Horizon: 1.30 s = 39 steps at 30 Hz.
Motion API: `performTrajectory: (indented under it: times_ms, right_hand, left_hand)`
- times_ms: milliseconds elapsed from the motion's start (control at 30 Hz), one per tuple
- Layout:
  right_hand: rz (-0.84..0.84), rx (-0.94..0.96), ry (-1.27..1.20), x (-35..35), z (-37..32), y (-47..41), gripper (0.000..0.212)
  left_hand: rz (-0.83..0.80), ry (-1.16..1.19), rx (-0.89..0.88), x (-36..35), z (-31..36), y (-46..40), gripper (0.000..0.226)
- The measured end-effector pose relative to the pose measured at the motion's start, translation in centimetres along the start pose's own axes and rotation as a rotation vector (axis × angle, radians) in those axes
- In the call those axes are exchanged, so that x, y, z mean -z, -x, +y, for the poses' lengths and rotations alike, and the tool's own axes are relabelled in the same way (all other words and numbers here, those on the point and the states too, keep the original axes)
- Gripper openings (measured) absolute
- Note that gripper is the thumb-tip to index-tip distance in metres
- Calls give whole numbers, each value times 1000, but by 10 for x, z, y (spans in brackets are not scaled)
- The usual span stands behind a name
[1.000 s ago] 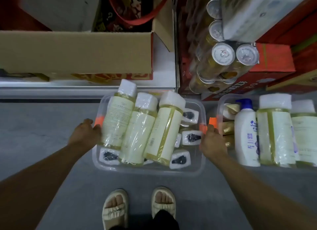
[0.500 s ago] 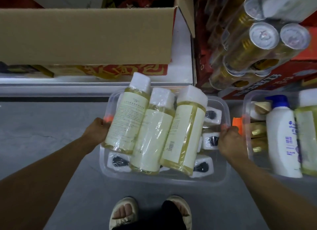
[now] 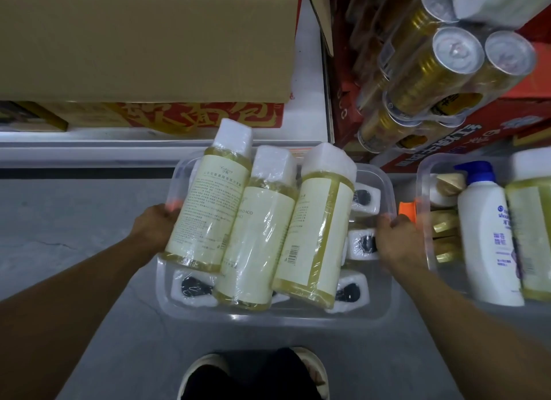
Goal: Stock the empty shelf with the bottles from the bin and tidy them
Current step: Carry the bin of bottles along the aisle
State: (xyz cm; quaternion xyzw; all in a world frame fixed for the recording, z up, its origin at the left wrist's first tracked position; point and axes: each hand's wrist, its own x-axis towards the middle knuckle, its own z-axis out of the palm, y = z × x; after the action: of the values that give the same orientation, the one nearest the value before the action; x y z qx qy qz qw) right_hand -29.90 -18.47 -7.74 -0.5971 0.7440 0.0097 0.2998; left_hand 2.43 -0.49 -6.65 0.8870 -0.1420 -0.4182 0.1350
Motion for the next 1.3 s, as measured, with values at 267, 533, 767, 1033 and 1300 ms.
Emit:
performTrajectory:
  times_ms: [267, 533, 767, 1033, 1300]
  right_hand:
    - [5, 2, 16, 3, 2, -1, 44]
    - [20, 23, 72, 0, 1, 14, 44]
    - [-18, 90, 143, 20, -11, 51, 43]
    - [-50, 253, 183, 74, -68, 130, 47]
    - [-142, 436, 384, 121, -142, 218, 68]
  left_hand:
    - [83, 30, 37, -4, 0, -1, 34]
    - [97, -9, 98, -1, -22, 11, 39]
    - [122, -142, 138, 25, -40, 48, 36]
    - [154, 86, 237, 93, -63, 137, 36]
    - [230, 307, 329, 184, -113, 247, 34]
